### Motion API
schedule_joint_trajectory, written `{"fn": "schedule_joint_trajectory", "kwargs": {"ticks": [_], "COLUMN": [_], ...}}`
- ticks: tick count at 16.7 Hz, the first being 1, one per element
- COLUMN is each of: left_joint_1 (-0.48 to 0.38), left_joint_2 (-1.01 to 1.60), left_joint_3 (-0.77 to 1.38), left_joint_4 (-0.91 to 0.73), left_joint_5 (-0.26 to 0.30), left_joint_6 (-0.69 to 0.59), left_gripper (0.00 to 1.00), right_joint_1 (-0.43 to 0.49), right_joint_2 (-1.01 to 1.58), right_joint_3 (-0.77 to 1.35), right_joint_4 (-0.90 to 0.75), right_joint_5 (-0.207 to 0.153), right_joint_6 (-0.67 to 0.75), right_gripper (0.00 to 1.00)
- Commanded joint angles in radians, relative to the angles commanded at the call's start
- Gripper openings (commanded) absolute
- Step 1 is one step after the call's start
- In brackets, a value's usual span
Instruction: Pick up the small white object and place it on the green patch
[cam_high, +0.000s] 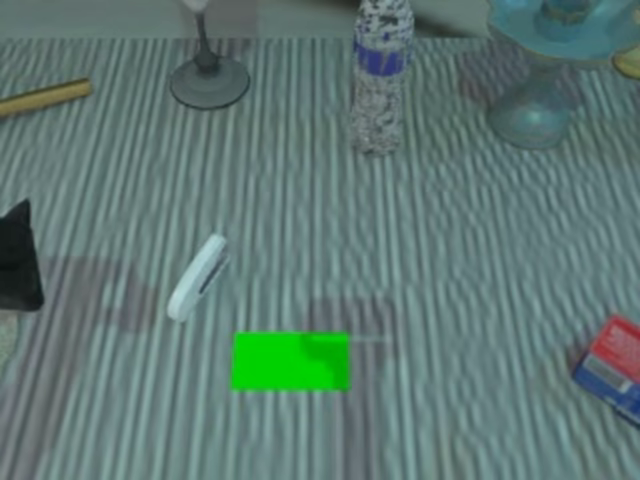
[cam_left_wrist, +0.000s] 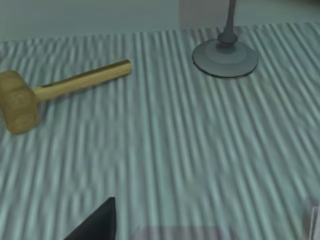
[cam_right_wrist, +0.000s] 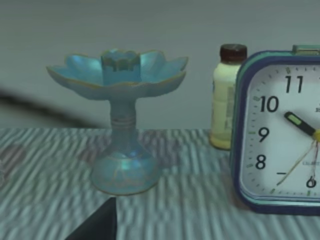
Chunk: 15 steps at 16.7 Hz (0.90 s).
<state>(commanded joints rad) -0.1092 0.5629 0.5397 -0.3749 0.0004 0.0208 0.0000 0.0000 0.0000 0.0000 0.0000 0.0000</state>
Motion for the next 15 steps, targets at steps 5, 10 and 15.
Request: {"fn": "schedule_joint_trajectory", "kwargs": {"ticks": [5,10,15], "left_joint_1": [-0.092,-0.182,-0.251], "left_joint_2": [0.571,1.093,1.452], "left_joint_3": [0.471,0.903,1.246], "left_joint_4": [-0.335,-0.651,-0.877], "left_joint_5": [-0.002,-0.001,0.002], "left_joint_6": [0.022,0.043,0.058], "left_gripper": [1.0,1.0,1.0], "right_joint_1": [0.0,0.0,0.0], "right_joint_2": [0.0,0.0,0.0], "right_joint_3": [0.0,0.0,0.0], "right_joint_4": [0.0,0.0,0.0], "right_joint_5": [0.0,0.0,0.0], "right_joint_6": [0.0,0.0,0.0], "right_gripper": [1.0,1.0,1.0]}}
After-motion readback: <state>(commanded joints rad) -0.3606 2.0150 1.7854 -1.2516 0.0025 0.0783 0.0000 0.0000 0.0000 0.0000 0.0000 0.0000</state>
